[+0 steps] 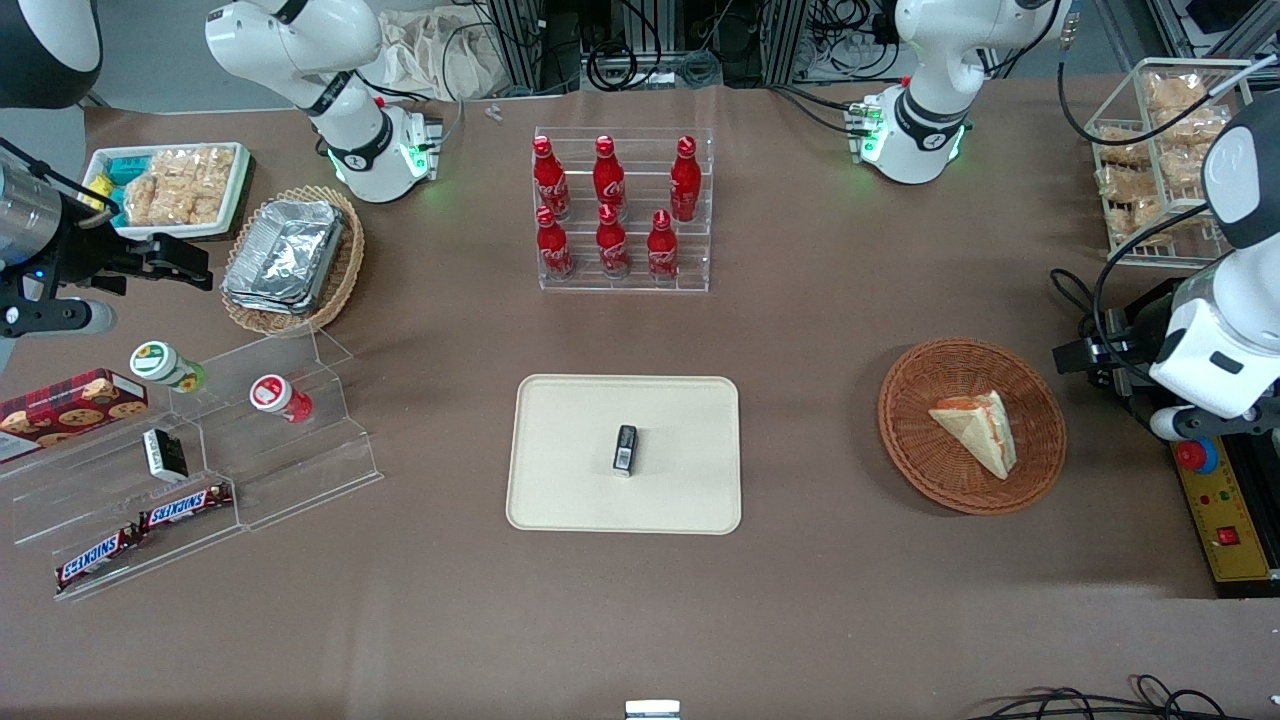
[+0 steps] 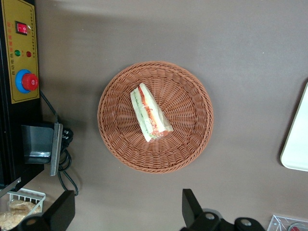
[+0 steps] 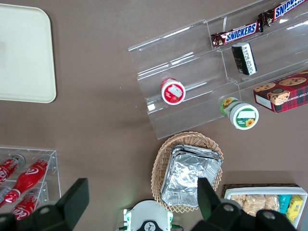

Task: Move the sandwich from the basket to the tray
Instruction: 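Move the left gripper over the wrapped sandwich in the wicker basket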

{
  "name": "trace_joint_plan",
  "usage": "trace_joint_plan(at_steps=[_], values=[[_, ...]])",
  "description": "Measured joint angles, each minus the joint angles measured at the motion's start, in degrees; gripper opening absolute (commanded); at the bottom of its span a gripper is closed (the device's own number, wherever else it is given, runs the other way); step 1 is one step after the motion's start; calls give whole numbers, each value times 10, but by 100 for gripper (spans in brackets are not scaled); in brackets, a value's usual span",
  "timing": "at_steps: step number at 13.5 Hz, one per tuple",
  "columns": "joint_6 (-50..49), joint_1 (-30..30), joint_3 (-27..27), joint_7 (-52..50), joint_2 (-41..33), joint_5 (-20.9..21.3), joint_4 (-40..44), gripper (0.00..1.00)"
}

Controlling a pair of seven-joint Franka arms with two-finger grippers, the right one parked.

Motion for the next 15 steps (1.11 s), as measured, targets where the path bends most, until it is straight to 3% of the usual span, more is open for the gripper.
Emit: trace_joint_plan(at_steps=[9, 15], values=[[0, -2, 1, 1, 23, 7, -26, 100], [150, 4, 11, 0, 17, 15, -171, 100]])
